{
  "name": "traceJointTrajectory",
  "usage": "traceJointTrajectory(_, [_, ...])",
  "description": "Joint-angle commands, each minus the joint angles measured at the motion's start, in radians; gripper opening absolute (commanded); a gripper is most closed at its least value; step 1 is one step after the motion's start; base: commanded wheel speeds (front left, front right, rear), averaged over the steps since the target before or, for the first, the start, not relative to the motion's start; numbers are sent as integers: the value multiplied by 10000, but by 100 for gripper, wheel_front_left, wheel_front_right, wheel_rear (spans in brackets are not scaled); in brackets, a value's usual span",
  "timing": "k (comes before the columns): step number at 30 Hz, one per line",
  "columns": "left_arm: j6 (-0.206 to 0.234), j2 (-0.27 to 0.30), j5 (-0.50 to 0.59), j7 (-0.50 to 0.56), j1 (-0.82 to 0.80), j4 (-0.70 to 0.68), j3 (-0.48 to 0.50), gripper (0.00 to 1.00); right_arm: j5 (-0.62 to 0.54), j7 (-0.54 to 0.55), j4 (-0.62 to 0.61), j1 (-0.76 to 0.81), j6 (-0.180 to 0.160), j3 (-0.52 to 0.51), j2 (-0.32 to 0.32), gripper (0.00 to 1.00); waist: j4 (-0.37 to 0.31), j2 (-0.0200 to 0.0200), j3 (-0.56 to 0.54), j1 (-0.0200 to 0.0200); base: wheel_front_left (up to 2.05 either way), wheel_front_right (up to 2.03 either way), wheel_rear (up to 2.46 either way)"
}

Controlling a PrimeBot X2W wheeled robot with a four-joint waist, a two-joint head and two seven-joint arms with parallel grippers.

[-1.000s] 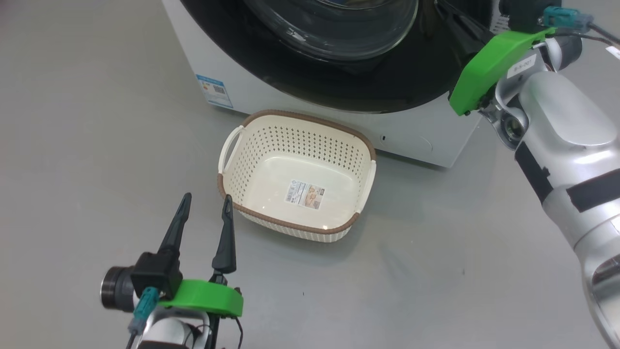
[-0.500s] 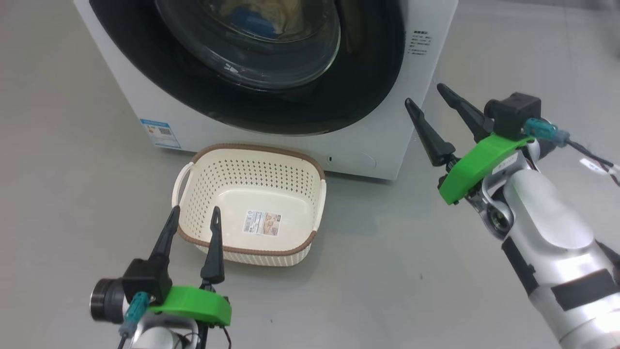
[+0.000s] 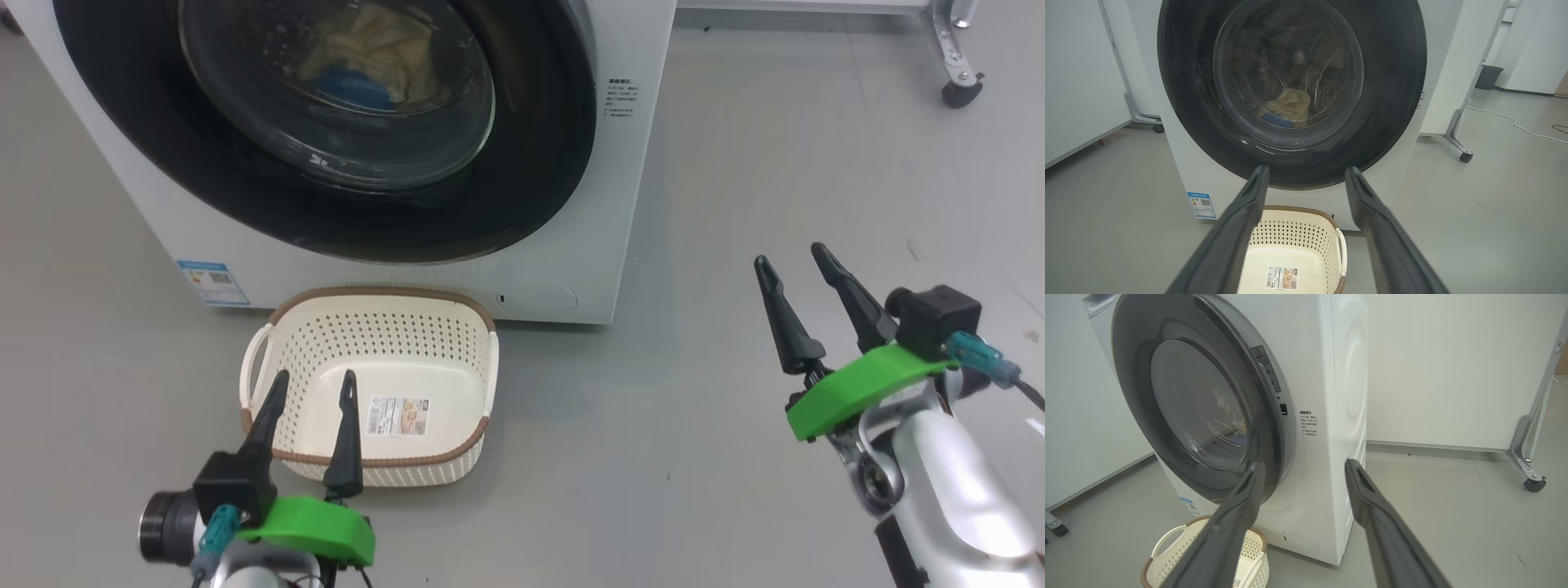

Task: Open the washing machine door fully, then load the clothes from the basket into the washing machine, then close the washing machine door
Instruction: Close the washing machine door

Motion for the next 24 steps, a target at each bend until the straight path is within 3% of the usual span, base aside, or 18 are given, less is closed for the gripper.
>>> traceJointTrajectory(1, [-14,207,-65,-30,-147,-260,362,100,-170,-95,-542,32,0,-139,144,100,-134,0,-125,1,0,0,0])
traceJointTrajectory(9, [20,182,-90,-6,77,-308,189,100,-577,-95,-1781,1648,0,-1153,415,100,-360,0,-255,1,0,0,0])
traceJointTrajectory(24, [162,231,-154,60,301,-446,49,100,-535,759,-4486,3828,0,-1346,598,100,-773,0,-340,1,0,0,0])
